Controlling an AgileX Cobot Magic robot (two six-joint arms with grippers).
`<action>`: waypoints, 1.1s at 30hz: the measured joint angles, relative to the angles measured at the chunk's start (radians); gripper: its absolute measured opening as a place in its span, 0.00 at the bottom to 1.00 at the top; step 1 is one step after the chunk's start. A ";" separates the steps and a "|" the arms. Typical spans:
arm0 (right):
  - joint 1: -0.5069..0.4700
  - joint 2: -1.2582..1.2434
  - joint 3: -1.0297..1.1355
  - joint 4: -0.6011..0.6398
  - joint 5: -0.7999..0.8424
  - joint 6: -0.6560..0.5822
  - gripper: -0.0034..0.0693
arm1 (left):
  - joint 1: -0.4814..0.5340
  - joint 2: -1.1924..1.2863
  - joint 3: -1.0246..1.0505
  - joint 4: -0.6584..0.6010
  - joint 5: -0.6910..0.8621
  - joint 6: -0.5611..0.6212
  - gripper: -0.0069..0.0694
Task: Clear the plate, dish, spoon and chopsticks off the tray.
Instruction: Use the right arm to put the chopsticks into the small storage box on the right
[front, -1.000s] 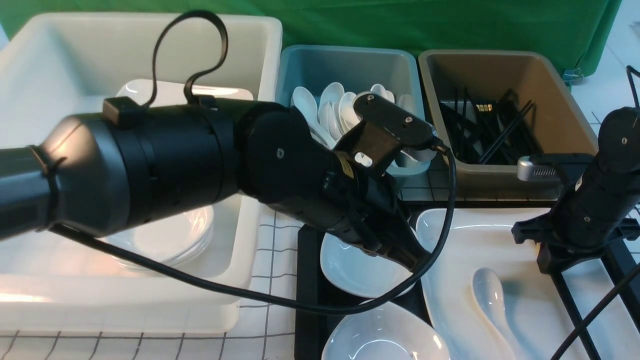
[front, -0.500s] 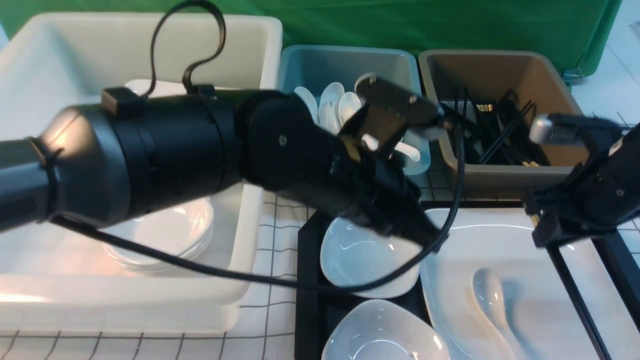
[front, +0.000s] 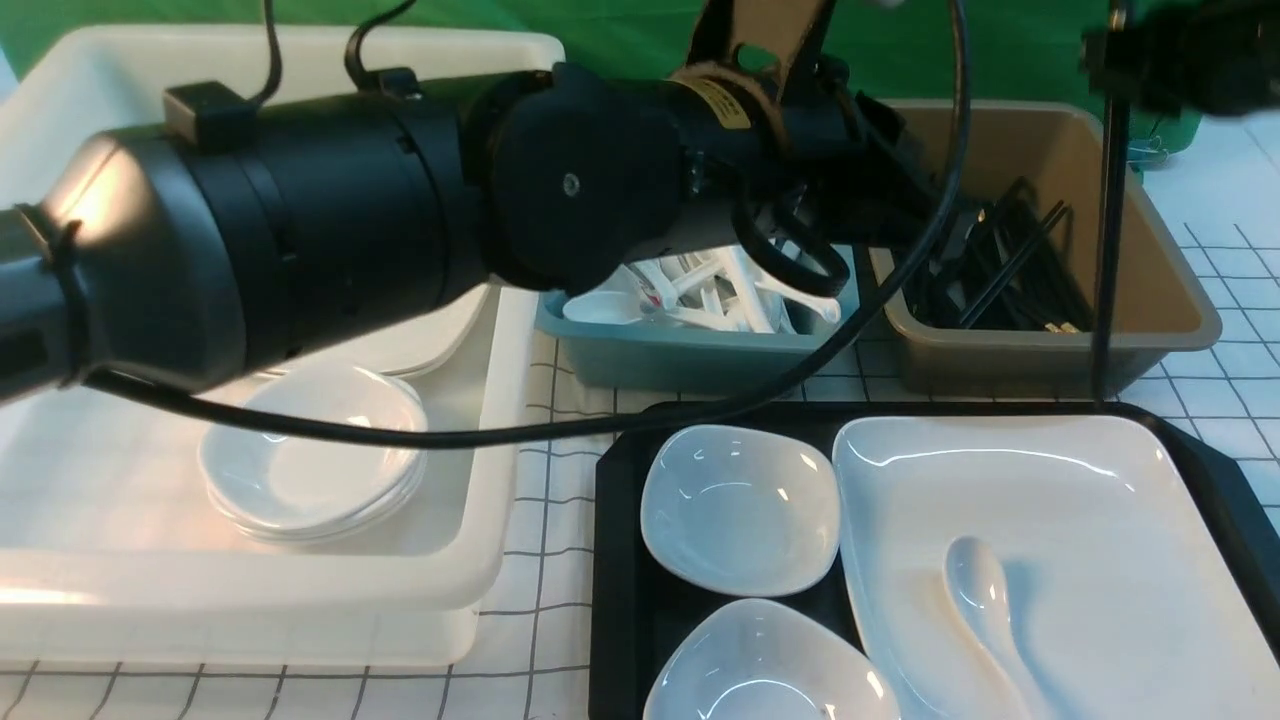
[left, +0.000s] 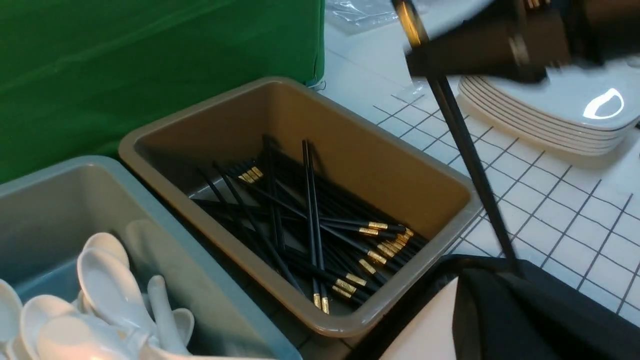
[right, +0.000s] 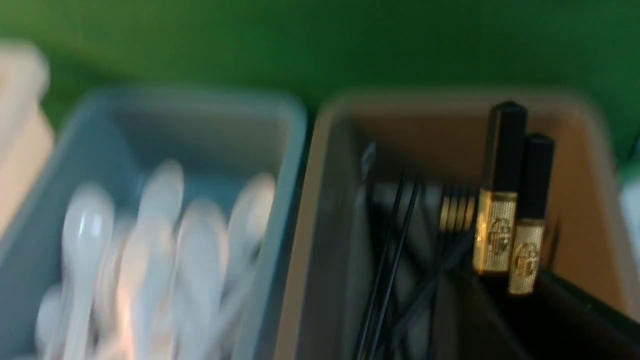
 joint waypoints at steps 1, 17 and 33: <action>-0.003 0.019 -0.016 0.000 -0.050 0.001 0.24 | 0.000 0.000 0.000 0.000 0.009 0.000 0.09; -0.008 0.329 -0.040 0.000 -0.468 0.003 0.24 | 0.000 0.000 0.000 0.000 0.136 0.000 0.09; -0.008 0.270 -0.039 0.004 -0.192 0.000 0.52 | 0.000 0.000 0.000 -0.001 0.177 0.000 0.09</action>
